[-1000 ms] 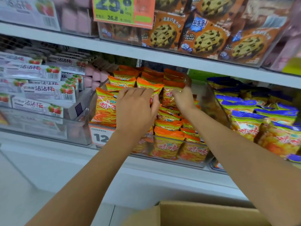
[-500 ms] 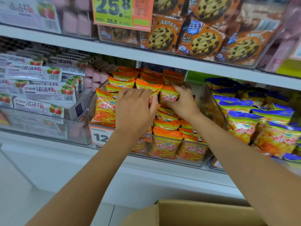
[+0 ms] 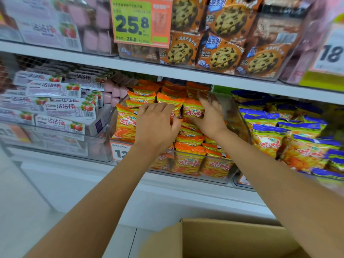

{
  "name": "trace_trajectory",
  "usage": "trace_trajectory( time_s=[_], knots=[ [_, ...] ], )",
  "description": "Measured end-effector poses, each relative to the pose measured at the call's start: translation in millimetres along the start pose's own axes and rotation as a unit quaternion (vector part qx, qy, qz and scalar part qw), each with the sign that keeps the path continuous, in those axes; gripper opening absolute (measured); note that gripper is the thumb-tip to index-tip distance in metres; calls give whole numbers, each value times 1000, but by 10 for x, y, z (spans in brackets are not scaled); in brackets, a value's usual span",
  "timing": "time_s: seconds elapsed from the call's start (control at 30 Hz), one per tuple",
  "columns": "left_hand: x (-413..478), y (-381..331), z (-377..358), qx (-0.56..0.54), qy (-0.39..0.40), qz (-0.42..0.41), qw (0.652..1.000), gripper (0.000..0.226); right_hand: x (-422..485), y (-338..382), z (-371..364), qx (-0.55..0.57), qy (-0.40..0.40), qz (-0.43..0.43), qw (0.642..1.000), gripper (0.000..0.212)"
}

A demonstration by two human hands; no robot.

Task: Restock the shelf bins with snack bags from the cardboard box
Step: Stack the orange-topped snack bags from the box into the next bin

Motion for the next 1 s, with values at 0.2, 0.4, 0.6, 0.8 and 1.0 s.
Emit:
trace_trajectory(
  time_s=[0.2, 0.4, 0.6, 0.8, 1.0],
  knots=[
    [5, -137, 267, -49, -20, 23, 998, 35, -471, 1, 256, 74, -14, 52, 996, 48],
    [-323, -661, 440, -145, 6, 48, 988, 9, -1156, -293, 518, 125, -3, 67, 990, 13],
    [-1196, -1280, 86, -236, 184, 101, 949, 9, -2021, -1057, 486, 111, 106, 17, 988, 11],
    [-2023, -1930, -456, -243, 374, 86, 891, 10, -2876, -2022, 193, -14, 272, -7, 962, 20],
    [-2789, -2213, -1078, -307, 547, 182, 758, 30, -3408, -2817, -197, -32, 366, -83, 926, 26]
  ],
)
Point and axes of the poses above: each hand's wrist, its own x-axis towards the middle knuckle, its own z-axis out of the back of the hand, y = z × x, the point moved 2 cm from there along x, towards the middle knuckle, and after that the axes turned 12 degrees about -z, right-handed, at the moved point
